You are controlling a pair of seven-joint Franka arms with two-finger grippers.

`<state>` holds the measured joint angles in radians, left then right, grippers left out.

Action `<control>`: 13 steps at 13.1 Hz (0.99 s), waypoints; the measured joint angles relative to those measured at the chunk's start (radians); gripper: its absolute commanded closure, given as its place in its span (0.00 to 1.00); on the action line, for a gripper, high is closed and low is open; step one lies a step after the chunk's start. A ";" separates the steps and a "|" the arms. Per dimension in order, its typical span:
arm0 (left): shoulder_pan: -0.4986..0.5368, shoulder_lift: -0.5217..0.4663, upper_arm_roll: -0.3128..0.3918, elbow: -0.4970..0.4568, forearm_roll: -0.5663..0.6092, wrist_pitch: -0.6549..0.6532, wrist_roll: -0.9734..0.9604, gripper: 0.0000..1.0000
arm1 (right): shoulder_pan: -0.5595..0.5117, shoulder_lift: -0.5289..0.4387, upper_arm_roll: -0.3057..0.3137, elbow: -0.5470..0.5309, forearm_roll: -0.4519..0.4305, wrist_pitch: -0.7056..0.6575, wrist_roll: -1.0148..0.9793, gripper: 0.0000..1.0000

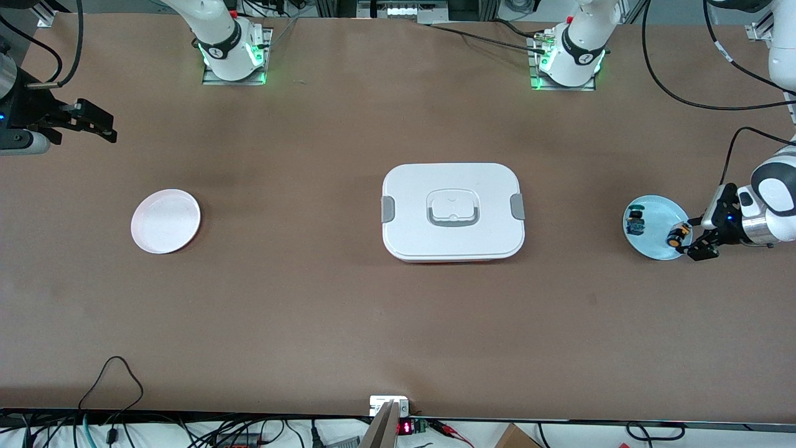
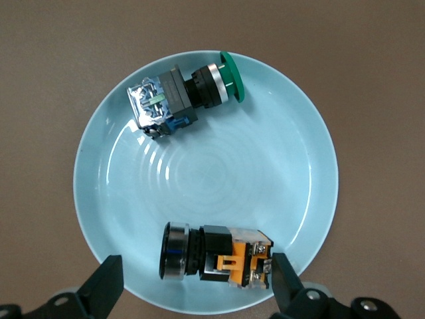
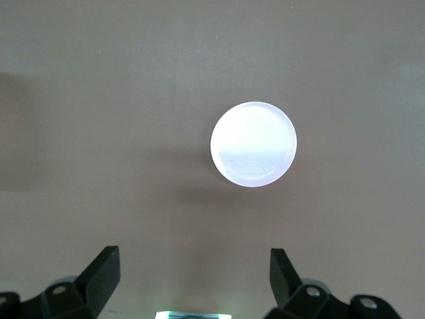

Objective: Transfer orange switch to right arm and place
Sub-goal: 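Close the left gripper on the orange switch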

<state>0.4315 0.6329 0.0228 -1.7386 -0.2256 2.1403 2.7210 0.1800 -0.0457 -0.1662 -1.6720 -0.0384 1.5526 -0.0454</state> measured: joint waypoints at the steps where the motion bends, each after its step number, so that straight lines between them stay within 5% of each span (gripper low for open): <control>1: 0.003 0.000 0.000 0.000 0.000 0.000 0.001 0.02 | 0.000 0.000 0.000 0.000 0.000 0.000 0.000 0.00; 10: 0.015 0.031 -0.002 -0.005 0.000 0.007 0.004 0.04 | -0.001 0.000 0.000 0.000 0.000 0.000 0.000 0.00; 11: 0.015 0.034 -0.003 -0.005 0.000 0.010 0.004 0.11 | -0.001 0.000 -0.001 0.000 0.000 0.000 0.000 0.00; 13: 0.015 0.035 -0.004 -0.005 0.000 0.012 0.004 0.47 | -0.002 0.000 -0.001 0.000 0.000 0.000 0.000 0.00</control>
<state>0.4468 0.6676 0.0191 -1.7438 -0.2256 2.1524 2.7250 0.1783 -0.0457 -0.1668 -1.6720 -0.0384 1.5526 -0.0451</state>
